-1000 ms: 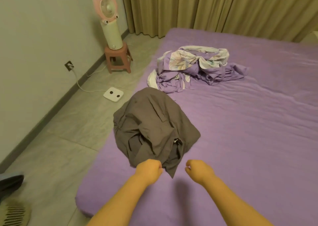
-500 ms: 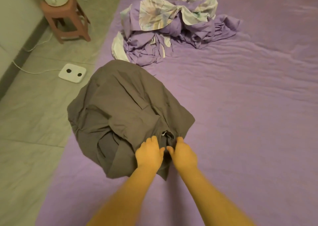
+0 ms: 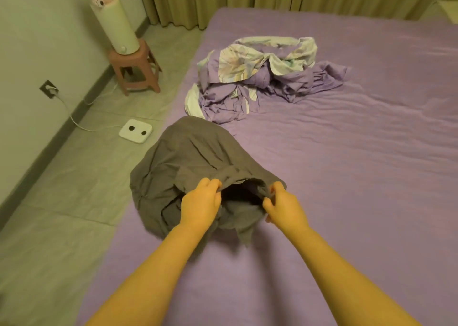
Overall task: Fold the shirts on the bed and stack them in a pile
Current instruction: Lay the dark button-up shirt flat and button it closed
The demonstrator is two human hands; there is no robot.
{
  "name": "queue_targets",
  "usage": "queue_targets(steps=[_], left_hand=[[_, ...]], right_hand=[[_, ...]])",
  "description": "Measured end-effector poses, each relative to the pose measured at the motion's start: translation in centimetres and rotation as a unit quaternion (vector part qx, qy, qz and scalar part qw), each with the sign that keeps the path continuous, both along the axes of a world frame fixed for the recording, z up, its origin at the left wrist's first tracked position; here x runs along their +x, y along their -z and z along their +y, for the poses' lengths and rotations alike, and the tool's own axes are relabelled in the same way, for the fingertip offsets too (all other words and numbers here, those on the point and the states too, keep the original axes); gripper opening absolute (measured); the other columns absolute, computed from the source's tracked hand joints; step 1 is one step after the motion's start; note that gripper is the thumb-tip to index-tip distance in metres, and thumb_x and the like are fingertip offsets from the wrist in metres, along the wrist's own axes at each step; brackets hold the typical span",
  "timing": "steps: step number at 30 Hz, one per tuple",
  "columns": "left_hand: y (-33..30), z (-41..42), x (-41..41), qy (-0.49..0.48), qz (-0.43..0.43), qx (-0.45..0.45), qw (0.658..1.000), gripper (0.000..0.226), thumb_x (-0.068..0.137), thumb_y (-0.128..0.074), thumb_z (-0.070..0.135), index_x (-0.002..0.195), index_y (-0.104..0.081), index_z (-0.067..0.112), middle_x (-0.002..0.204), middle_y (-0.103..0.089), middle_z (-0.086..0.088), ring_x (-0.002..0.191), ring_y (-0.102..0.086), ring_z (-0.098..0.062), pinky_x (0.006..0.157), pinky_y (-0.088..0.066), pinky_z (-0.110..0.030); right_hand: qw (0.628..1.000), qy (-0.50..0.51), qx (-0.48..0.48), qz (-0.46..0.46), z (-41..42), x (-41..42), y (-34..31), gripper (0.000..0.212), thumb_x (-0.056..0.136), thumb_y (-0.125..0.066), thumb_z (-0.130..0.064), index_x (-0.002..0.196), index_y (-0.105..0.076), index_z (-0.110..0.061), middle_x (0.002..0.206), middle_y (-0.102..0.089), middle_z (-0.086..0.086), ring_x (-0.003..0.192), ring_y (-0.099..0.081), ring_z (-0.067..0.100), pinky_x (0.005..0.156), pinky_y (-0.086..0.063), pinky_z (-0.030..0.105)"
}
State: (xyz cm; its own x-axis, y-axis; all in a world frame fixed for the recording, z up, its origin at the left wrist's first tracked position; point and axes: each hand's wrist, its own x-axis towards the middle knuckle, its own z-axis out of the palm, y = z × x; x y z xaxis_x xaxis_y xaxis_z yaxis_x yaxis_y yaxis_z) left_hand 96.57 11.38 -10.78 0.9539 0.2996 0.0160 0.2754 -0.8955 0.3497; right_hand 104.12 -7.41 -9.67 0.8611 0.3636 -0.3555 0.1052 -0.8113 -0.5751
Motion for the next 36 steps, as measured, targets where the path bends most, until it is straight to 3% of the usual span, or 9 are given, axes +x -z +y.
queue_targets(steps=[2,6,13,18,21,24,28,32,36], left_hand=[[-4.6,0.6,0.7,-0.019,-0.045,-0.003,0.999,0.012,0.09,-0.056,0.016,0.098,-0.063,0.01,0.09,-0.058,-0.011,0.063,-0.056,-0.034,0.045,-0.043,-0.039],[-14.1,0.0,1.9,-0.053,-0.132,-0.024,0.99,0.016,0.093,-0.049,0.013,0.106,-0.057,0.011,0.103,-0.055,-0.011,0.077,-0.056,-0.035,0.06,-0.047,-0.046],[-27.5,-4.4,2.8,-0.11,-0.18,-0.144,0.967,0.011,0.094,-0.036,0.015,0.104,-0.041,0.019,0.077,-0.062,-0.015,0.065,-0.061,-0.036,0.061,-0.051,-0.054],[-33.9,-8.7,2.3,-0.109,-0.231,-0.294,0.921,0.022,0.097,-0.046,0.018,0.118,-0.051,0.011,0.098,-0.066,-0.014,0.066,-0.067,-0.02,0.06,-0.058,-0.029],[-36.2,-10.5,2.2,-0.065,-0.2,-0.37,0.905,0.054,0.085,-0.069,0.026,0.133,-0.044,0.014,0.116,-0.06,-0.005,0.082,-0.067,-0.017,0.07,-0.057,-0.023],[-37.6,-12.8,2.2,-0.001,-0.167,-0.304,0.938,0.069,0.08,-0.074,0.02,0.138,-0.038,0.017,0.105,-0.061,0.001,0.092,-0.062,-0.014,0.083,-0.049,-0.026],[-38.9,-15.8,2.8,-0.002,-0.246,-0.192,0.95,0.029,0.082,-0.072,0.026,0.106,-0.06,0.017,0.09,-0.066,-0.001,0.077,-0.06,-0.014,0.07,-0.049,-0.027],[-40.4,-17.6,3.4,0.053,-0.245,-0.201,0.947,0.018,0.083,-0.069,0.037,0.094,-0.065,0.023,0.093,-0.065,0.002,0.094,-0.056,-0.019,0.078,-0.049,-0.034],[-42.2,-19.7,3.0,0.09,-0.243,-0.251,0.933,0.024,0.089,-0.062,0.034,0.094,-0.063,0.011,0.082,-0.06,0.001,0.079,-0.055,-0.016,0.067,-0.043,-0.026]], right_hand=[[0.997,0.016,0.07,-0.011,-0.3,1.0,-4.3,0.018,0.092,-0.049,-0.014,0.11,-0.046,-0.013,0.078,-0.064,0.011,0.057,-0.064,0.024,0.061,-0.054,0.039],[0.983,0.042,0.162,-0.07,-0.9,2.2,-12.7,0.03,0.091,-0.049,-0.013,0.119,-0.054,-0.022,0.078,-0.063,0.007,0.053,-0.064,0.019,0.063,-0.057,0.042],[0.951,0.051,0.288,-0.102,-3.9,2.7,-24.8,0.031,0.095,-0.043,-0.011,0.123,-0.056,-0.016,0.084,-0.068,0.011,0.058,-0.068,0.016,0.058,-0.058,0.025],[0.949,-0.047,0.261,-0.171,-8.7,2.8,-31.1,0.035,0.089,-0.058,-0.015,0.123,-0.055,-0.022,0.105,-0.067,-0.002,0.094,-0.064,0.014,0.087,-0.053,0.035],[0.943,-0.043,0.214,-0.251,-12.3,2.8,-34.0,0.022,0.09,-0.057,-0.014,0.111,-0.061,-0.019,0.091,-0.068,-0.003,0.084,-0.065,0.012,0.084,-0.053,0.034],[0.93,-0.007,0.189,-0.316,-15.7,3.0,-36.0,0.013,0.09,-0.06,-0.025,0.101,-0.065,-0.022,0.084,-0.067,-0.003,0.077,-0.062,0.012,0.076,-0.052,0.035],[0.909,0.002,0.176,-0.378,-19.6,3.5,-37.5,0.023,0.089,-0.06,-0.033,0.104,-0.066,-0.018,0.101,-0.058,0.0,0.1,-0.05,0.016,0.082,-0.043,0.033],[0.911,0.02,0.288,-0.294,-22.0,2.1,-38.8,0.011,0.096,-0.049,-0.024,0.102,-0.052,-0.015,0.098,-0.057,-0.005,0.094,-0.053,0.013,0.069,-0.039,0.021],[0.877,0.035,0.309,-0.367,-23.7,0.6,-39.7,0.008,0.096,-0.051,-0.023,0.102,-0.051,-0.017,0.095,-0.059,-0.008,0.091,-0.055,0.01,0.067,-0.039,0.013]])
